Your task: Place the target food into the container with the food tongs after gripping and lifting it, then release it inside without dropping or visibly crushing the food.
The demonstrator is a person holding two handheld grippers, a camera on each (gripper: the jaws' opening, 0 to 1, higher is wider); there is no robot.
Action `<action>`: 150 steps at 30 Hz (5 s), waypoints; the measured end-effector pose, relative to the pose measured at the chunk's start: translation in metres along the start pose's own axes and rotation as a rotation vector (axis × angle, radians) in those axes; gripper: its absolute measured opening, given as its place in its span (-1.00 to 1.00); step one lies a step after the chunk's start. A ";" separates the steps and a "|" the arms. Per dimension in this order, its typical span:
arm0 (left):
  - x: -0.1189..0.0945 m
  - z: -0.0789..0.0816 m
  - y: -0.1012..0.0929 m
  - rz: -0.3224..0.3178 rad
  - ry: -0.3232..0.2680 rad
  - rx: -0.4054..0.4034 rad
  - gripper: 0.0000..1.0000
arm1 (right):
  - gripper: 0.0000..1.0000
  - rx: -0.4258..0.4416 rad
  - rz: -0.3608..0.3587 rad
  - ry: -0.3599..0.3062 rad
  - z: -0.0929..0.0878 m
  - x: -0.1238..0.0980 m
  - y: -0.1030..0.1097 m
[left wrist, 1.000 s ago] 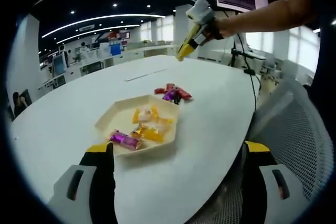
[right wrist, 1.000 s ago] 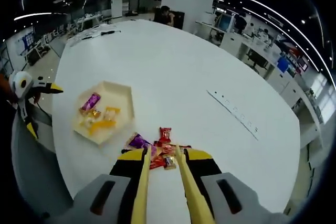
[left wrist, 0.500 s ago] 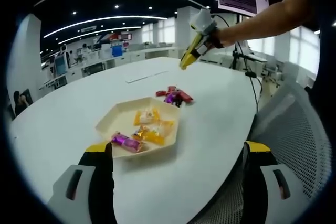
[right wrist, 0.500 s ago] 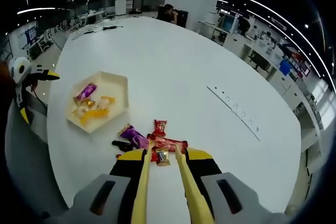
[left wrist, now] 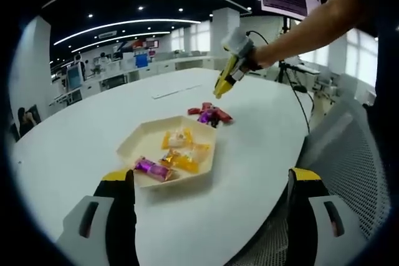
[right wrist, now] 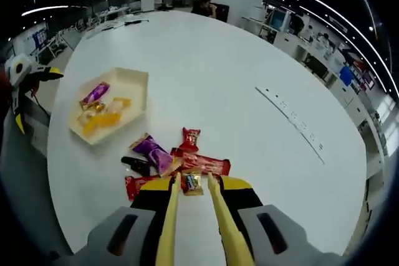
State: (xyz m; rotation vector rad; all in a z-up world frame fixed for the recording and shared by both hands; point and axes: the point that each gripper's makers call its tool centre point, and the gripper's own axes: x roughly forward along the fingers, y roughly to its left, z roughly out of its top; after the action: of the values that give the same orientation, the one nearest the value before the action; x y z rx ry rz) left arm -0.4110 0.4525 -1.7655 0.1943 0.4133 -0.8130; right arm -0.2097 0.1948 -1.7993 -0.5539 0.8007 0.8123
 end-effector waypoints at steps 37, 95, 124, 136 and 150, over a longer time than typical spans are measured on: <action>0.003 -0.007 -0.003 -0.016 0.040 -0.009 0.93 | -0.48 0.116 -0.026 0.084 -0.028 0.027 -0.008; 0.003 -0.003 -0.007 -0.035 0.015 0.008 0.99 | -0.57 0.037 -0.074 0.033 0.075 -0.074 -0.030; 0.001 0.000 -0.006 -0.024 0.004 0.025 0.99 | -0.57 -0.022 -0.006 -0.018 0.141 -0.057 0.027; 0.001 0.000 -0.005 -0.020 -0.001 0.024 0.99 | -0.56 -0.091 0.056 -0.040 0.175 -0.042 0.068; 0.000 0.000 -0.006 -0.024 -0.001 0.032 0.99 | -0.56 -0.137 0.116 -0.085 0.221 -0.024 0.117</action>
State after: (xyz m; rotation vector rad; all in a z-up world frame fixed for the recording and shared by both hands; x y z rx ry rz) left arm -0.4154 0.4477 -1.7654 0.2190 0.4022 -0.8438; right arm -0.2243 0.4067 -1.6663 -0.5946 0.7075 0.9964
